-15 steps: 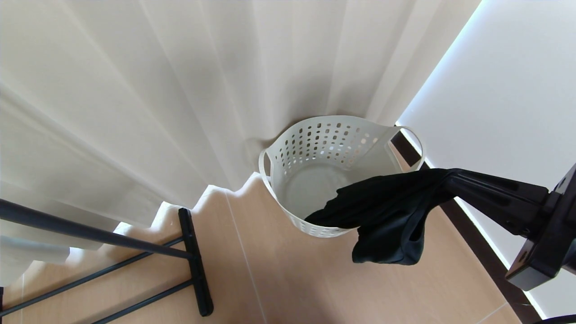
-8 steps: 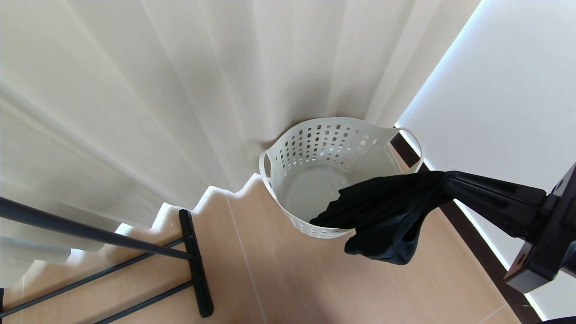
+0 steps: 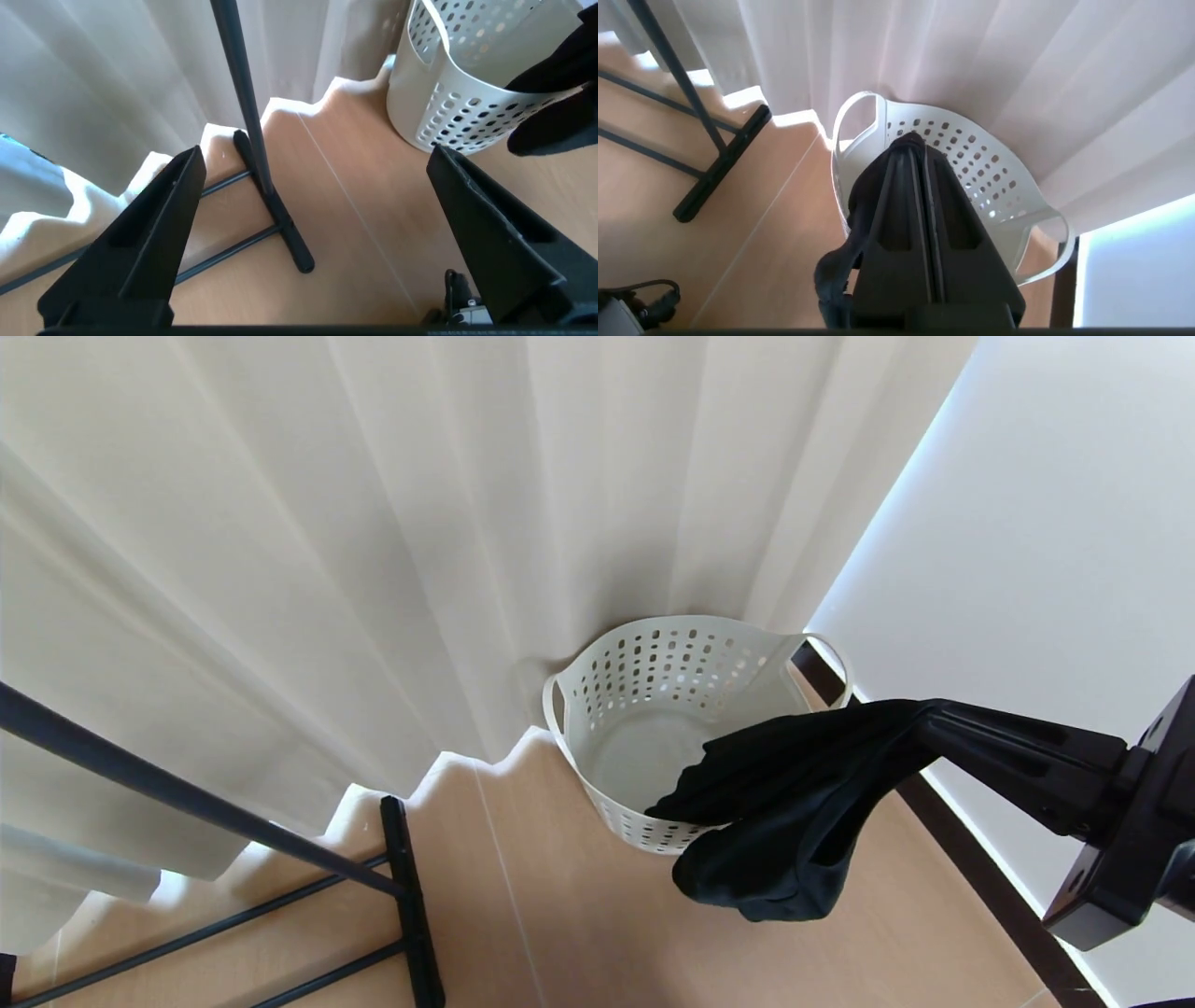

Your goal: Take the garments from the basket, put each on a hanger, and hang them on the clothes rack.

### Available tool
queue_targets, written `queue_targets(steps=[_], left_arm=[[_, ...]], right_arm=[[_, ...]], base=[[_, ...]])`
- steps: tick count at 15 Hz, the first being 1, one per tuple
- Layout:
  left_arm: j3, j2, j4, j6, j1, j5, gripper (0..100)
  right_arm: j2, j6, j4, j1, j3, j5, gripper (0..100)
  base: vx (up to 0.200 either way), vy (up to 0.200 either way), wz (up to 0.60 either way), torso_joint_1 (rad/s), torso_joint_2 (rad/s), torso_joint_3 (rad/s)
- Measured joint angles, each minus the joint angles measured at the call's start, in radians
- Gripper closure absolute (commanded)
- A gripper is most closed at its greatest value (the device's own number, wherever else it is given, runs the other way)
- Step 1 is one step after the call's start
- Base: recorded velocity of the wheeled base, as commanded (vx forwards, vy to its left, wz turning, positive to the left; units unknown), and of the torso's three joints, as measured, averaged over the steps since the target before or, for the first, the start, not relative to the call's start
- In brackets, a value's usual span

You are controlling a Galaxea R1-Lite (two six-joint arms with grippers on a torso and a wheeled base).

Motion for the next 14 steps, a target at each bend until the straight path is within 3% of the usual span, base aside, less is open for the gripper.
queue_targets(steps=[9, 14], left_arm=[[0.0, -0.001, 0.0, 0.0, 0.0, 0.0, 0], [0.0, -0.002, 0.0, 0.0, 0.0, 0.001, 0]], right_arm=[[0.034, 0.014, -0.002, -0.045, -0.008, 0.03, 100], [0.041, 0.014, -0.001, -0.128, -0.009, 0.03, 100]], base=[[0.0, 0.0, 0.0, 0.002, 0.0, 0.203], [0.0, 0.0, 0.0, 0.014, -0.3, -0.083]])
